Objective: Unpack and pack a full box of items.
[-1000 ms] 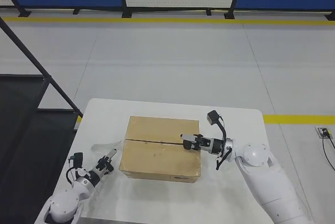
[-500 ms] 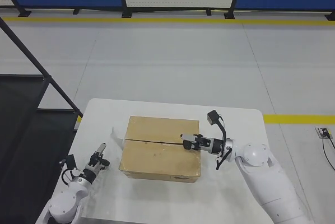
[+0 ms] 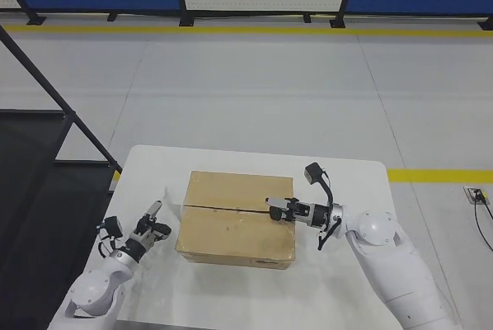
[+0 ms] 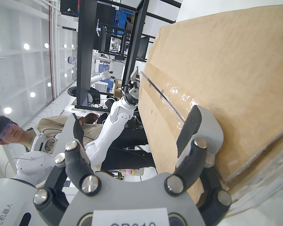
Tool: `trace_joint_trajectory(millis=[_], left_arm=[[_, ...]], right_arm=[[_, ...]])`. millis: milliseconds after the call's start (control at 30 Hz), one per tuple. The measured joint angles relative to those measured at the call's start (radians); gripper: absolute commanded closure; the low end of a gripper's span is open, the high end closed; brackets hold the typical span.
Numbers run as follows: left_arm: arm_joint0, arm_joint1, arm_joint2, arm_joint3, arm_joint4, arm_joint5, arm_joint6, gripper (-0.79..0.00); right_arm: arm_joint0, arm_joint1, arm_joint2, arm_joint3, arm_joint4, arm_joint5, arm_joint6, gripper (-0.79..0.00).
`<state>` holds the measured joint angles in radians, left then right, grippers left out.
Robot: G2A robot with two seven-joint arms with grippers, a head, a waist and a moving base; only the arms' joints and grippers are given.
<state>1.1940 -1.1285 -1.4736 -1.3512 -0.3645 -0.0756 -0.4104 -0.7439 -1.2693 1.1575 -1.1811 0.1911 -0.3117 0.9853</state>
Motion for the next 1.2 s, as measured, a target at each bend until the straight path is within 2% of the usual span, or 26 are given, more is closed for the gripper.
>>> trace_joint_trajectory(millis=[333,600,800,1200], left_arm=[[-0.165,-0.025,0.077,0.168,-0.103,0.027,-0.079,-0.785],[-0.229,-0.037,0.083,0.25,-0.189,-0.004,-0.112,-0.785],[-0.196,-0.029,0.03,0.201,-0.211,-0.047,-0.118,-0.785],[-0.014,-0.005,-0.099,-0.012,-0.147,-0.069,-0.07,-0.785]], right_arm=[[0.0,0.0,0.0,0.0,0.0,0.0,0.0,-0.785],[0.0,0.0,0.0,0.0,0.0,0.0,0.0,-0.785],[0.0,0.0,0.0,0.0,0.0,0.0,0.0,-0.785],[0.0,0.0,0.0,0.0,0.0,0.0,0.0,-0.785]])
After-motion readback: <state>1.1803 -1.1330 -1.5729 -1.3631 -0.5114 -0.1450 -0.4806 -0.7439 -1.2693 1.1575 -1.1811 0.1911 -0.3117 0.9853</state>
